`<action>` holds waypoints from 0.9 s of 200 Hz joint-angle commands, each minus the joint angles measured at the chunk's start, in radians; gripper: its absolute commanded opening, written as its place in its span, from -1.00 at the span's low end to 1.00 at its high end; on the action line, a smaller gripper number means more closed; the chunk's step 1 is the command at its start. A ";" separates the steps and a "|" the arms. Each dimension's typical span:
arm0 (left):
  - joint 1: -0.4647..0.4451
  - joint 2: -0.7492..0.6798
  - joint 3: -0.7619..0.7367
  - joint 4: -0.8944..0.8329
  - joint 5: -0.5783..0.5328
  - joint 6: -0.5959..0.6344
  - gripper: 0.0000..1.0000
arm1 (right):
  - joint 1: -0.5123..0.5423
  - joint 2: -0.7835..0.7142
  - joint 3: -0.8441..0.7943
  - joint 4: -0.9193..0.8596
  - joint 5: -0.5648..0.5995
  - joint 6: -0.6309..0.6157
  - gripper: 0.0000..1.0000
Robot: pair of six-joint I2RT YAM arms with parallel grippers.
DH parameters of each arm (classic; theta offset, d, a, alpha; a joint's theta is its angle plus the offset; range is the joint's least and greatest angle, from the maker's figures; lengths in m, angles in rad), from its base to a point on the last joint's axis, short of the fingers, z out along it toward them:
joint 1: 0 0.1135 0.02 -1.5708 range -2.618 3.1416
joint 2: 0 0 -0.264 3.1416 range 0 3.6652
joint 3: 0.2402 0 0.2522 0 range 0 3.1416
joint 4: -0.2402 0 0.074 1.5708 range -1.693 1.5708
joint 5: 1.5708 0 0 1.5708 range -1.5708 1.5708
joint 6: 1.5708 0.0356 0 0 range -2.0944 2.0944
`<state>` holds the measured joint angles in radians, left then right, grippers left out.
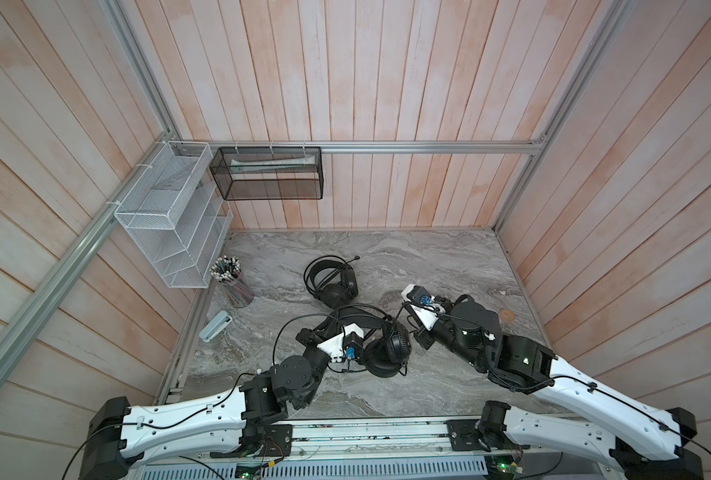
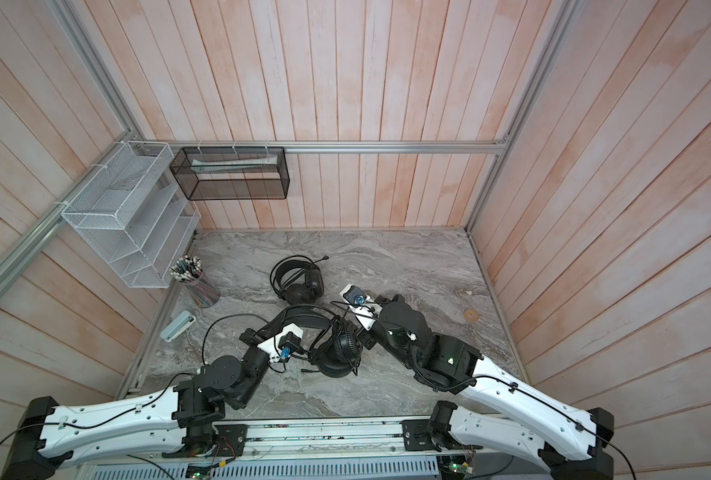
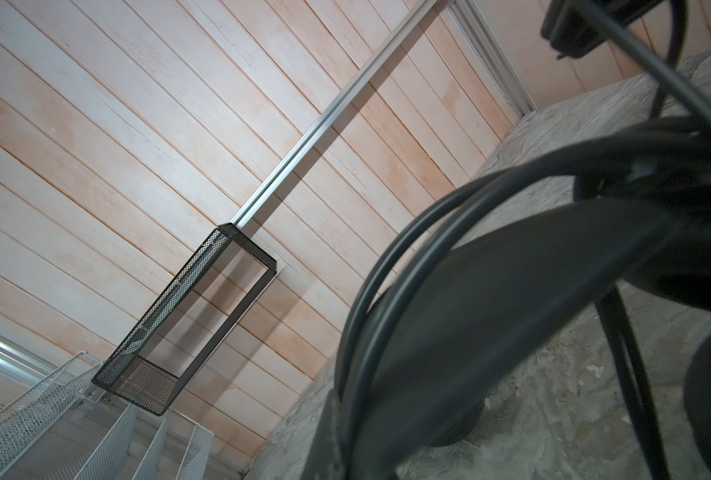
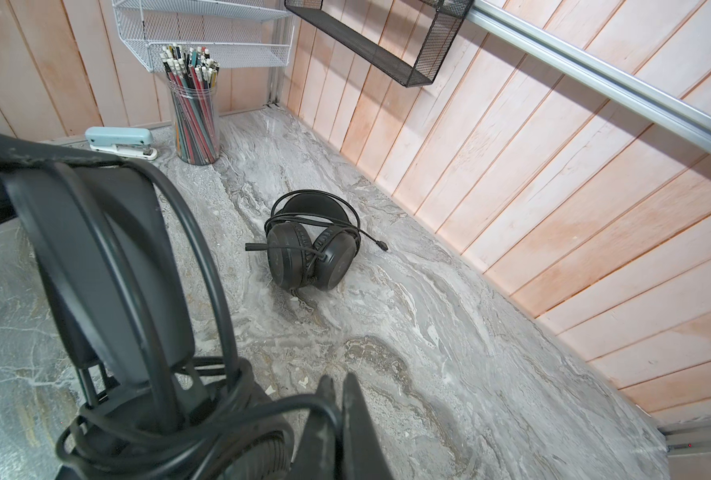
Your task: Wrap the headphones
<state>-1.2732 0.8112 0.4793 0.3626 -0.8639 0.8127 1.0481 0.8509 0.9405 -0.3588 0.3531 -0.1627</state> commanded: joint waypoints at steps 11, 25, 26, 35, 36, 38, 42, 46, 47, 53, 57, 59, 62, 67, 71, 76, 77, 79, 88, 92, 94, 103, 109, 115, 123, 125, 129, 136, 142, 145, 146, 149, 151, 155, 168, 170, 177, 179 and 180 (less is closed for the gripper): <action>-0.022 0.005 -0.023 -0.127 0.066 0.042 -1.00 | -0.037 -0.028 0.003 0.189 0.103 0.025 -1.00; -0.023 0.006 -0.018 -0.128 0.066 0.036 -1.00 | -0.037 0.000 0.011 0.171 0.102 0.040 -1.00; -0.023 0.005 -0.018 -0.129 0.066 0.035 -1.00 | -0.037 0.002 0.011 0.171 0.101 0.041 -1.00; -0.024 0.001 -0.012 -0.134 0.069 0.027 -1.00 | -0.036 0.010 0.013 0.171 0.102 0.048 -1.00; -0.024 0.001 -0.012 -0.135 0.069 0.025 -1.00 | -0.037 0.011 0.013 0.171 0.102 0.049 -1.00; -0.024 0.000 -0.010 -0.135 0.069 0.023 -1.00 | -0.037 0.011 0.013 0.172 0.103 0.050 -1.00; -0.026 -0.002 -0.007 -0.136 0.071 0.018 -1.00 | -0.037 0.012 0.011 0.176 0.103 0.053 -1.00; -0.026 -0.004 -0.005 -0.137 0.072 0.014 -1.00 | -0.037 0.013 0.011 0.181 0.103 0.055 -1.00; -0.027 -0.006 -0.004 -0.137 0.073 0.013 -1.00 | -0.037 0.013 0.011 0.181 0.102 0.055 -1.00; -0.030 -0.011 0.001 -0.139 0.076 0.007 -1.00 | -0.037 0.016 0.010 0.188 0.097 0.055 -1.00; -0.032 -0.014 0.004 -0.140 0.078 0.002 -1.00 | -0.037 0.018 0.010 0.188 0.095 0.056 -1.00; -0.032 -0.016 0.005 -0.140 0.079 -0.001 -1.00 | -0.037 0.019 0.012 0.188 0.093 0.055 -1.00; -0.034 -0.017 0.007 -0.141 0.082 -0.004 -1.00 | -0.037 0.022 0.013 0.189 0.094 0.056 -1.00; -0.035 -0.021 0.012 -0.143 0.084 -0.011 -1.00 | -0.037 0.025 0.016 0.189 0.094 0.058 -1.00; -0.037 -0.023 0.015 -0.145 0.088 -0.017 -1.00 | -0.037 0.029 0.018 0.189 0.096 0.058 -1.00; -0.038 -0.024 0.020 -0.151 0.092 -0.023 -1.00 | -0.037 0.033 0.023 0.189 0.098 0.058 -1.00; -0.038 -0.023 0.020 -0.152 0.091 -0.025 -1.00 | -0.036 0.033 0.023 0.189 0.098 0.058 -1.00; -0.040 -0.024 0.023 -0.153 0.093 -0.028 -1.00 | -0.036 0.035 0.024 0.189 0.099 0.058 -1.00; -0.047 -0.022 0.032 -0.160 0.094 -0.037 -1.00 | -0.037 0.039 0.029 0.192 0.101 0.057 -1.00; -0.051 -0.022 0.036 -0.162 0.092 -0.039 -1.00 | -0.037 0.039 0.030 0.192 0.100 0.057 -1.00; -0.053 -0.021 0.037 -0.162 0.091 -0.040 -1.00 | -0.037 0.040 0.030 0.192 0.099 0.057 -1.00; -0.061 -0.018 0.043 -0.162 0.089 -0.040 -1.00 | -0.038 0.040 0.031 0.195 0.094 0.057 -1.00; -0.068 -0.015 0.046 -0.159 0.086 -0.040 -1.00 | -0.037 0.040 0.030 0.195 0.089 0.058 -0.97; -0.075 -0.013 0.051 -0.160 0.084 -0.039 -1.00 | -0.037 0.040 0.029 0.196 0.086 0.058 -0.93; -0.085 -0.011 0.056 -0.158 0.081 -0.036 -1.00 | -0.037 0.040 0.027 0.195 0.084 0.060 -0.87; -0.087 -0.010 0.056 -0.156 0.080 -0.034 -1.00 | -0.037 0.040 0.027 0.195 0.084 0.061 -0.86; -0.091 -0.008 0.057 -0.152 0.079 -0.032 -1.00 | -0.037 0.040 0.025 0.195 0.084 0.061 -0.83; -0.099 -0.007 0.060 -0.146 0.073 -0.027 -1.00 | -0.037 0.039 0.023 0.192 0.083 0.062 -0.77; -0.107 -0.005 0.062 -0.142 0.070 -0.024 -1.00 | -0.037 0.038 0.020 0.190 0.082 0.063 -0.73; -0.111 -0.004 0.064 -0.140 0.069 -0.023 -1.00 | -0.037 0.038 0.019 0.188 0.081 0.066 -0.71; -0.111 -0.004 0.065 -0.140 0.069 -0.023 -1.00 | -0.037 0.038 0.019 0.188 0.081 0.066 -0.70; -0.113 -0.003 0.067 -0.138 0.068 -0.022 -1.00 | -0.038 0.038 0.017 0.187 0.081 0.067 -0.70; -0.116 -0.003 0.069 -0.136 0.067 -0.021 -1.00 | -0.037 0.039 0.017 0.188 0.080 0.067 -0.69; -0.121 -0.002 0.072 -0.133 0.065 -0.023 -1.00 | -0.037 0.038 0.013 0.188 0.080 0.067 -0.69; -0.134 0.000 0.089 -0.125 0.063 -0.027 -1.00 | -0.036 0.037 0.009 0.186 0.077 0.069 -0.70; -0.138 0.000 0.091 -0.124 0.064 -0.029 -1.00 | -0.037 0.037 0.009 0.186 0.077 0.069 -0.71; -0.143 0.000 0.101 -0.119 0.067 -0.032 -1.00 | -0.038 0.036 0.007 0.185 0.078 0.072 -0.72; -0.146 -0.001 0.104 -0.118 0.068 -0.034 -1.00 | -0.037 0.036 0.007 0.185 0.078 0.073 -0.72; -0.147 0.000 0.105 -0.117 0.069 -0.034 -1.00 | -0.038 0.036 0.007 0.186 0.079 0.073 -0.73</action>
<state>-1.3853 0.8116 0.5350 0.2501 -0.8650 0.7826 1.0298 0.9012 0.9237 -0.2729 0.3676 -0.1192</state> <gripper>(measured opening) 0.074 0.147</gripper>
